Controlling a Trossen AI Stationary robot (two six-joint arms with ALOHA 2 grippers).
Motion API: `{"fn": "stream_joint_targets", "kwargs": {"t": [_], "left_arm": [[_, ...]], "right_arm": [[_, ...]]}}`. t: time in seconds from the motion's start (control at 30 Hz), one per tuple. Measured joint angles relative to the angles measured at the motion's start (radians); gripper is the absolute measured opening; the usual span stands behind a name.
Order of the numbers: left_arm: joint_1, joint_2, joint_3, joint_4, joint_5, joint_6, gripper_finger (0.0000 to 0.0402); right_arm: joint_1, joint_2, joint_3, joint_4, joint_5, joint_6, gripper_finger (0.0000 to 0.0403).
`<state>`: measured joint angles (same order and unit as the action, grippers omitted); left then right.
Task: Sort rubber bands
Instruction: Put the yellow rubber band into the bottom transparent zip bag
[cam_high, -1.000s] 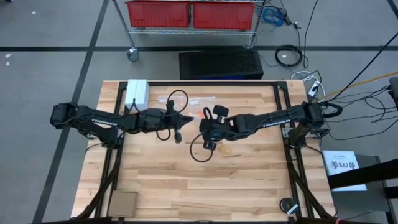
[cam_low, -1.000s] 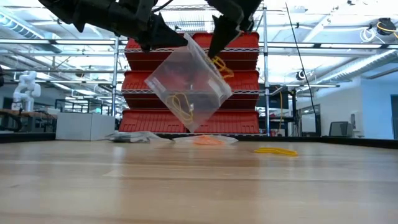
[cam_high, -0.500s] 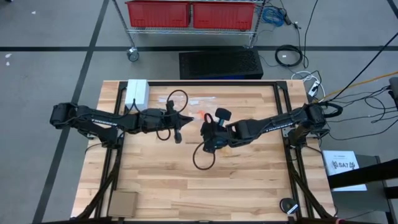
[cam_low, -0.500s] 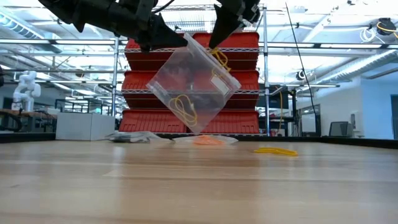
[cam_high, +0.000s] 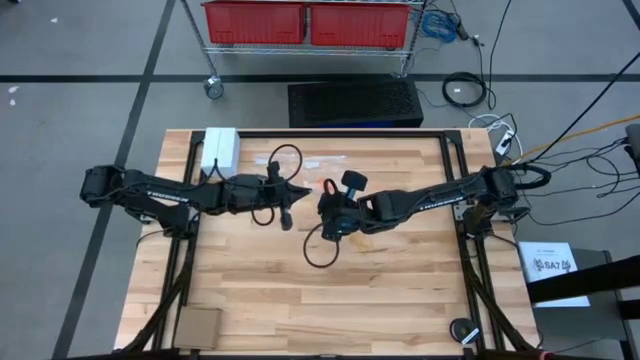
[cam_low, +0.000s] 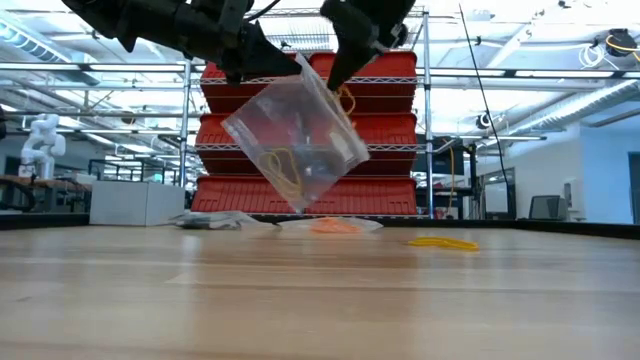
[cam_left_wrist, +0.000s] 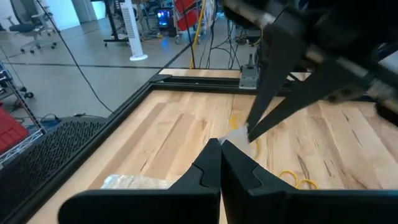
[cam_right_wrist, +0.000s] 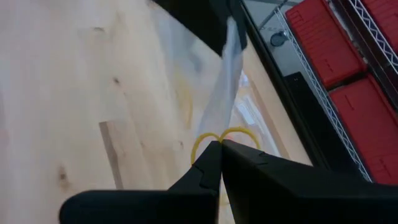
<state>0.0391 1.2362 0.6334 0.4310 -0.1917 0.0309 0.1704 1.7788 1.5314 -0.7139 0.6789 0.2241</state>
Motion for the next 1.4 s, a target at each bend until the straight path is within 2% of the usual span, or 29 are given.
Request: {"fn": "stream_joint_targets", "kwargs": {"t": [0.27, 0.5, 0.9, 1.1, 1.4], "left_arm": [[0.000, 0.000, 0.000, -0.025, -0.001, 0.000, 0.0000], [0.000, 0.000, 0.000, -0.025, -0.017, -0.002, 0.0000], [0.001, 0.000, 0.000, -0.029, -0.019, -0.018, 0.0000], [0.001, 0.000, 0.000, -0.030, -0.020, -0.017, 0.0000], [0.001, 0.000, 0.000, -0.030, 0.000, -0.015, 0.0000]], "right_arm": [[0.007, 0.022, 0.000, -0.019, 0.054, 0.004, 0.0000], [0.056, 0.008, 0.000, -0.018, -0.025, 0.039, 0.0000], [0.098, -0.007, 0.000, 0.062, -0.039, 0.022, 0.0000], [0.090, -0.026, 0.000, 0.067, -0.057, -0.005, 0.0000], [0.011, -0.027, 0.000, 0.005, -0.095, -0.023, 0.0000]]}}
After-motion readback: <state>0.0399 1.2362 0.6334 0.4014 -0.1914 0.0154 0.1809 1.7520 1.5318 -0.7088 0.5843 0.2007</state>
